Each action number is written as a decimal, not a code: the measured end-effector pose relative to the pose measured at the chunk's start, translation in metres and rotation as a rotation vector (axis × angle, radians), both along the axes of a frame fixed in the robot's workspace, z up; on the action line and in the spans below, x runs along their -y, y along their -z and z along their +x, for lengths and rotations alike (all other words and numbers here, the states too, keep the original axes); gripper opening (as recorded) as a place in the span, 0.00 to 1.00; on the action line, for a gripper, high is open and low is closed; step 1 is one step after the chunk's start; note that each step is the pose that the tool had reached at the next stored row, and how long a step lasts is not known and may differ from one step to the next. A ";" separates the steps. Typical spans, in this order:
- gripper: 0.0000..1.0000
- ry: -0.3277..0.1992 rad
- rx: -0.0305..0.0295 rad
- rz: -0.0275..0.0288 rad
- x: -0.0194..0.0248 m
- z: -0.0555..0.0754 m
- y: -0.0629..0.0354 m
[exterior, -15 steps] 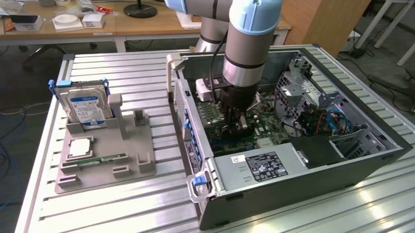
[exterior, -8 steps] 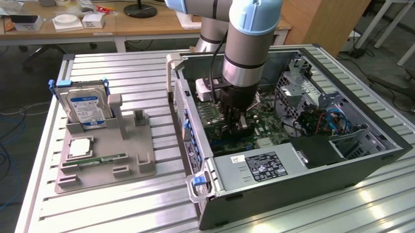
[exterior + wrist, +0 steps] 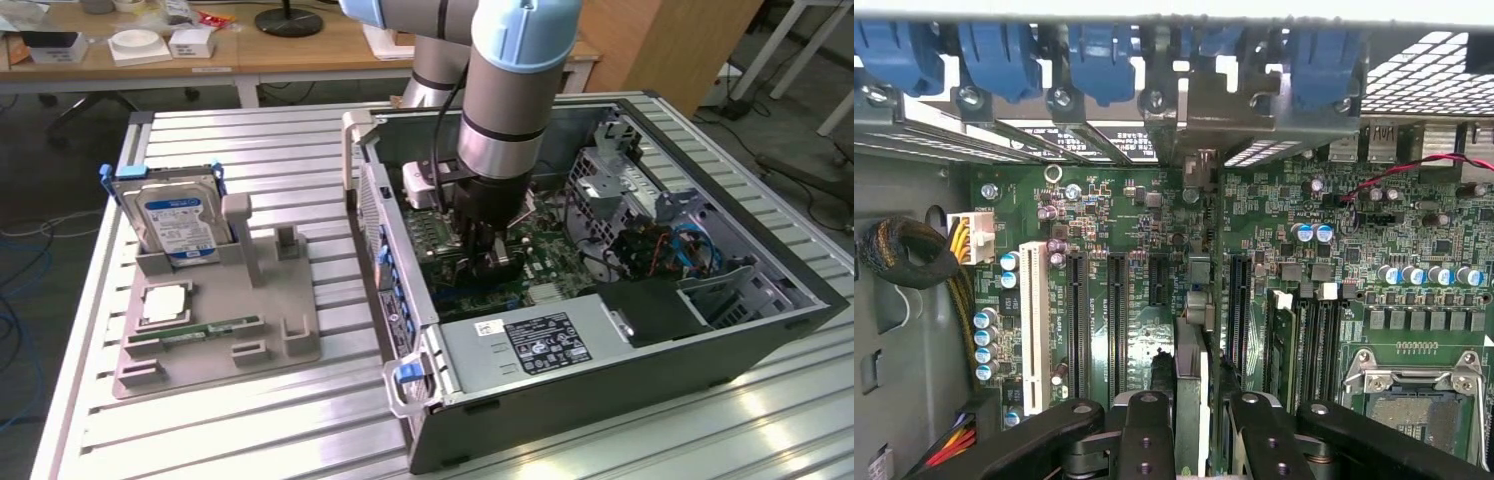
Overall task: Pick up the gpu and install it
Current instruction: 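Insert the gpu into the slot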
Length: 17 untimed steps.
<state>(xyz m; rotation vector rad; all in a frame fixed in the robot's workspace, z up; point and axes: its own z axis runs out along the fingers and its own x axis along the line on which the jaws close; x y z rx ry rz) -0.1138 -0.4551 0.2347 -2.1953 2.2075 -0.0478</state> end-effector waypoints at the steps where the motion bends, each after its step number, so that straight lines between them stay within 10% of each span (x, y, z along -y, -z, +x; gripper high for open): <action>1: 0.26 0.000 0.0000 -0.0001 0.0000 0.000 0.0001; 17: 0.26 0.000 -0.0009 0.0013 -0.0002 0.000 0.0032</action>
